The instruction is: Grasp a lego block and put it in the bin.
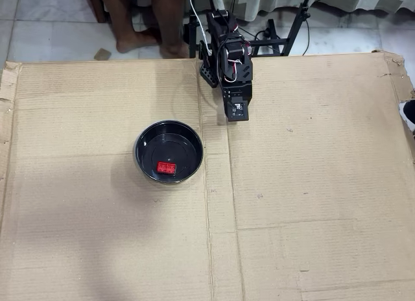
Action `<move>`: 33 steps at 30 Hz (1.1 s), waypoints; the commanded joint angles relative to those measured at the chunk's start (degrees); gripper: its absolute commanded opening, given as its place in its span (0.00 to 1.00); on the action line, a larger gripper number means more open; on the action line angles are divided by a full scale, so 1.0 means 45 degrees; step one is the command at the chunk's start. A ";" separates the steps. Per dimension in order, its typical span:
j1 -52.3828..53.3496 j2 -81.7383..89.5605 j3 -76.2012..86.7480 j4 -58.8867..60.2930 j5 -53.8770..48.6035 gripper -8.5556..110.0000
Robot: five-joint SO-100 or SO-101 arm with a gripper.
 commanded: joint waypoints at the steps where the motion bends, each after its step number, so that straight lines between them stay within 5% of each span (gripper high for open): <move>1: 0.0098 0.0098 0.0176 0.0020 0.0098 0.17; 33: 0.0117 0.0098 0.0195 0.1094 -0.0020 0.07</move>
